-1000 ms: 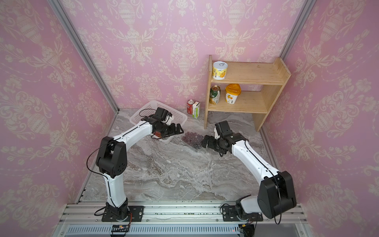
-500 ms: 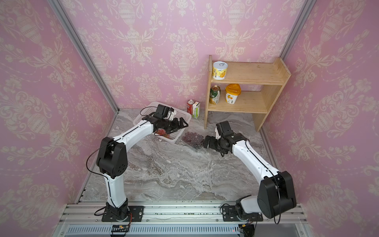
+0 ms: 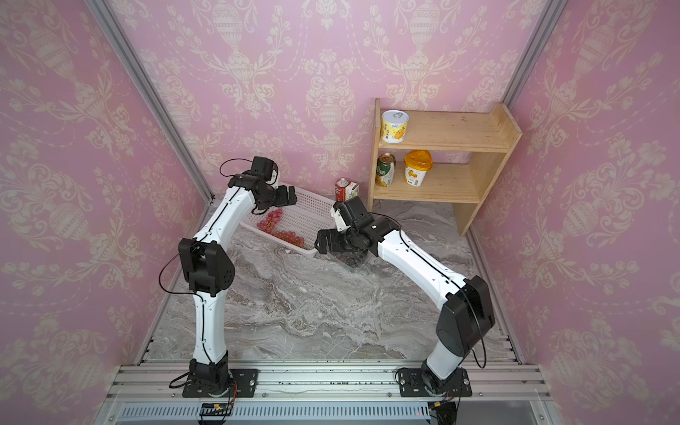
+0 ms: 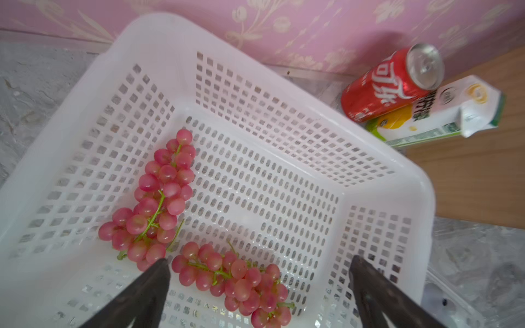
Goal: Pack grapes into containers
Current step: Adjust the basket at the center of the board.
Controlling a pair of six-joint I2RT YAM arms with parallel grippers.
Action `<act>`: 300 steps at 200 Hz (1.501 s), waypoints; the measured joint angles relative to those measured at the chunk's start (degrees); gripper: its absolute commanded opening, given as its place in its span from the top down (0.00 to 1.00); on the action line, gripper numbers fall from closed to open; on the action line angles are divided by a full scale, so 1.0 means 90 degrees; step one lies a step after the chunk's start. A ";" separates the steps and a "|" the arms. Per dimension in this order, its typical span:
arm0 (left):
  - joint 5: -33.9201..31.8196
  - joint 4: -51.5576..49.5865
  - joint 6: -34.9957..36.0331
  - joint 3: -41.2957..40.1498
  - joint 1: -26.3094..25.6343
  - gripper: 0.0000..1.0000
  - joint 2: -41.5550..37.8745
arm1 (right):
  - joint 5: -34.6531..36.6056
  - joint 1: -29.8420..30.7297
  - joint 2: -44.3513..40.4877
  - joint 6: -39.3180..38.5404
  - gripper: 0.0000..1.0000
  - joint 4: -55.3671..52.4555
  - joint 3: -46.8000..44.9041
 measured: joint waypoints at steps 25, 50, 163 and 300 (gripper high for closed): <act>-0.0090 -0.0364 0.0172 -0.0226 0.0041 0.01 0.0092 | -0.0095 0.0063 0.0464 -0.0002 0.00 -0.0046 0.0389; -0.0131 -0.0301 0.0238 -0.1013 0.0066 0.01 -0.0131 | -0.0114 0.0102 0.0758 -0.0002 0.00 -0.0121 0.0590; 0.0913 0.0639 -0.0083 -0.3866 -0.0080 0.01 -0.1812 | -0.0061 0.0124 0.0877 -0.0002 0.00 -0.0345 0.0602; 0.1120 0.0437 -0.0729 -0.4403 -0.0165 0.01 -0.3368 | -0.0012 -0.0313 0.0743 -0.0024 0.00 -0.0408 0.0279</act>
